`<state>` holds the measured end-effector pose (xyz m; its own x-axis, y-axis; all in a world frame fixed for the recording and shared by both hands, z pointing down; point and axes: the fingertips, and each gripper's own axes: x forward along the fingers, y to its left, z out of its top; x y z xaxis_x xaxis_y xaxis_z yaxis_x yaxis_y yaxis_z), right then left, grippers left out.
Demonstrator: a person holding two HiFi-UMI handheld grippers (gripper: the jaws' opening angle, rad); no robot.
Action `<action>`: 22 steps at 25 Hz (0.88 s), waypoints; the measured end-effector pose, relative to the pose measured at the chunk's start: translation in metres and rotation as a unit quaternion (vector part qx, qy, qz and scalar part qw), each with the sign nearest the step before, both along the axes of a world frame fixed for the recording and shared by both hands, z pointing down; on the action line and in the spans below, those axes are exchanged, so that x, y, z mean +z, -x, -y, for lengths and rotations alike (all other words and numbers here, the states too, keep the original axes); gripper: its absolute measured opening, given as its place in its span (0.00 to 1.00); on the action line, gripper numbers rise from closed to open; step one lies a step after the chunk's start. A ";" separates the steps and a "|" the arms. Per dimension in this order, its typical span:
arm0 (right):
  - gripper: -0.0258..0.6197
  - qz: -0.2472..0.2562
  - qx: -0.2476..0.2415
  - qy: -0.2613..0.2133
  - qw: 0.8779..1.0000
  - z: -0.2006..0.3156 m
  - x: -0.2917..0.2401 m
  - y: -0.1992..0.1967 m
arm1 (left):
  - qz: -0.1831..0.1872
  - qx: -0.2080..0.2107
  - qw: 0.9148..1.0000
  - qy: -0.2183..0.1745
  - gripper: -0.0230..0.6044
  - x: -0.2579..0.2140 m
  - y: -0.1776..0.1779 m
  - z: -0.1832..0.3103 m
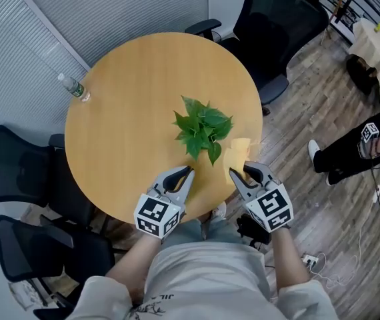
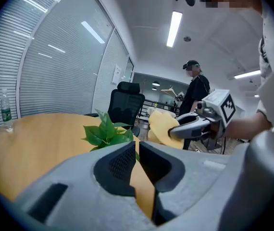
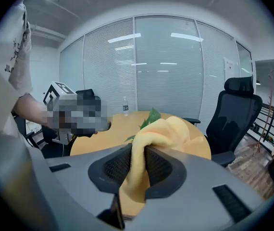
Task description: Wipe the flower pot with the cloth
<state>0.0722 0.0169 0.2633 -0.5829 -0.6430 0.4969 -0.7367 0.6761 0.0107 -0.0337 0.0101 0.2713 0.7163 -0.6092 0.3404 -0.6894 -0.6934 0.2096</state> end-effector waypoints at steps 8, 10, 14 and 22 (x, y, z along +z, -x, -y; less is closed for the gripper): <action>0.14 0.015 -0.006 -0.007 1.000 -0.004 -0.024 0.013 | 0.001 -0.017 1.000 -0.014 0.05 -0.024 0.001 -0.005; 0.14 0.020 -0.006 -0.007 1.000 -0.006 -0.028 0.015 | -0.001 -0.025 1.000 -0.015 0.05 -0.028 0.002 -0.004; 0.14 0.043 0.009 -0.005 0.999 -0.007 -0.035 0.013 | 0.003 -0.030 0.999 -0.024 0.05 -0.033 0.005 0.001; 0.14 0.067 0.023 -0.001 0.997 -0.006 -0.038 0.013 | 0.010 -0.029 0.999 -0.034 0.05 -0.040 0.010 0.008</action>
